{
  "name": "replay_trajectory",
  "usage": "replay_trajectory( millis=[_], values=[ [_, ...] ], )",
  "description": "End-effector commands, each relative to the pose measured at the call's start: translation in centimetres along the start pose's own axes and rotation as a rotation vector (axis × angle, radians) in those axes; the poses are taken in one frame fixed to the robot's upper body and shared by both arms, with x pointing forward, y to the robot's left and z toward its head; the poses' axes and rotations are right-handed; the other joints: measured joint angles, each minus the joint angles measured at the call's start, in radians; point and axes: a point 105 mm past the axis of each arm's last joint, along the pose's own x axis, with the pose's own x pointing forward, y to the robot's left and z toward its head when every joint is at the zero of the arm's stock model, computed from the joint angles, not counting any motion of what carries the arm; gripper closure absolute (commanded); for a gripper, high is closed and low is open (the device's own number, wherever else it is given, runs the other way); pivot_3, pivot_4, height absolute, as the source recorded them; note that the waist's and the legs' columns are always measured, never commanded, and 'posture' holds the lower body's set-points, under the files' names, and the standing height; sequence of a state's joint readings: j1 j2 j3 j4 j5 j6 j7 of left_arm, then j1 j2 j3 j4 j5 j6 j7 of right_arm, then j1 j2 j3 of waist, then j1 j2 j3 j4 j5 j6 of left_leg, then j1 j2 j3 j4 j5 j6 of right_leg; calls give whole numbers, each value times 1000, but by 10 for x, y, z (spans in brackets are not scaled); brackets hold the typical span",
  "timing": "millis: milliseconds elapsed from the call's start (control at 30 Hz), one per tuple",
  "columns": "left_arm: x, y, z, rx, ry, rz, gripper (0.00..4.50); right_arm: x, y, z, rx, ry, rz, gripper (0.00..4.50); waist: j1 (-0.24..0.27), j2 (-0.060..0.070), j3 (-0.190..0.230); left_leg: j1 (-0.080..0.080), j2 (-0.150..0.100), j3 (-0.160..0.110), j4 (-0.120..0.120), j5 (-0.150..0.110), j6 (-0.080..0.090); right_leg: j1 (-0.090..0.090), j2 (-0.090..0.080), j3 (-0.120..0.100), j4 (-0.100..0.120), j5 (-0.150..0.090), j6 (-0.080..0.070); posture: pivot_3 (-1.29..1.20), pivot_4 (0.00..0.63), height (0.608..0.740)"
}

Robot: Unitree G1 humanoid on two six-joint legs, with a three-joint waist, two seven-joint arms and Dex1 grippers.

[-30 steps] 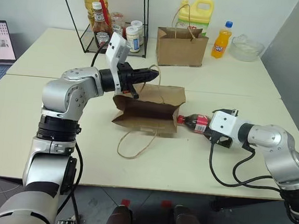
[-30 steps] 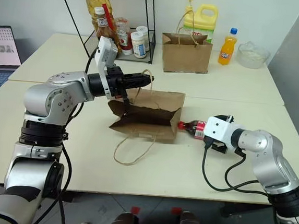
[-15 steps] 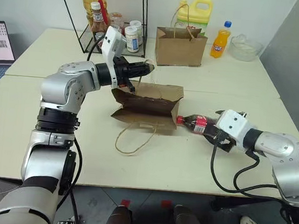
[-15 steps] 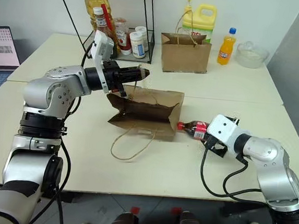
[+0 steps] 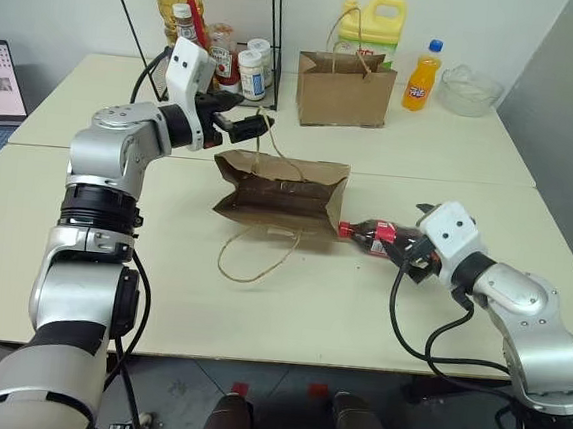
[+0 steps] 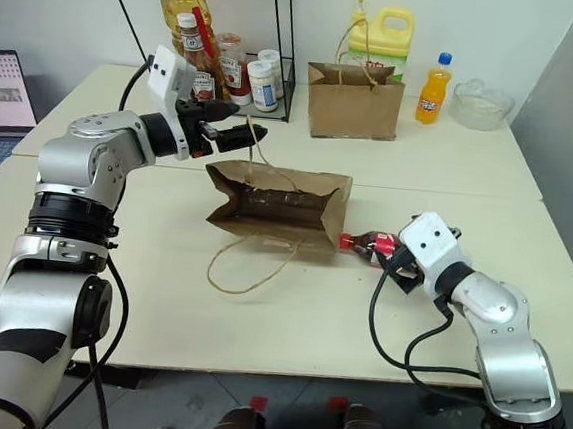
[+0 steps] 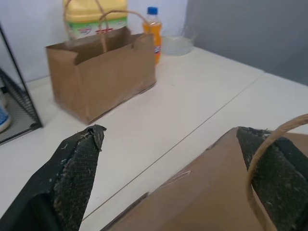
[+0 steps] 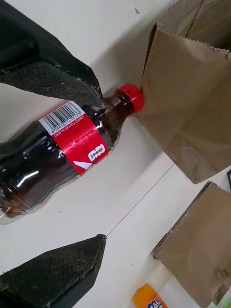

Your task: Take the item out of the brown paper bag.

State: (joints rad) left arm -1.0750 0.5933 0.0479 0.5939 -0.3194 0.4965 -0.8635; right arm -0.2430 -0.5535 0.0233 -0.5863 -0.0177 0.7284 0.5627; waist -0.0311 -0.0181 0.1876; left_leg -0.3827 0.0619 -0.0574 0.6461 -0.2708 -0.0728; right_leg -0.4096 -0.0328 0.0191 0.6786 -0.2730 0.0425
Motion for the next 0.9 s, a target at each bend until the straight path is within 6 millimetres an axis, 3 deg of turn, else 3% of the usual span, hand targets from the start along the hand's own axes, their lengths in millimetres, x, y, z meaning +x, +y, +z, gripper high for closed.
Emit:
replay_trajectory(
  millis=[33,333,600,700,900],
  values=[
    [-15,17,20,51,-47,78,15,-5,0,13,-12,-64,-36,0,0,0,0,0,0,0,0,0,0,0,0,0,0,0,0,0,150,740],
    [-46,52,8,32,-32,282,15,-3,-2,13,22,-91,-89,0,-1,0,0,0,0,0,0,0,0,0,0,0,1,0,0,0,150,740],
    [-84,29,-11,-48,-80,226,15,-7,5,16,86,-149,-138,0,-2,0,0,0,1,0,0,0,-1,0,0,0,1,0,0,0,150,740],
    [-99,24,-26,-33,-61,279,15,-11,9,19,130,-178,-174,0,-1,0,0,0,1,0,0,0,-1,0,0,0,1,0,0,0,150,740],
    [-136,15,-85,57,80,485,15,-22,19,17,241,-201,-278,0,0,0,0,1,2,0,-1,0,-1,0,0,1,1,0,0,0,150,740]
  ],
)
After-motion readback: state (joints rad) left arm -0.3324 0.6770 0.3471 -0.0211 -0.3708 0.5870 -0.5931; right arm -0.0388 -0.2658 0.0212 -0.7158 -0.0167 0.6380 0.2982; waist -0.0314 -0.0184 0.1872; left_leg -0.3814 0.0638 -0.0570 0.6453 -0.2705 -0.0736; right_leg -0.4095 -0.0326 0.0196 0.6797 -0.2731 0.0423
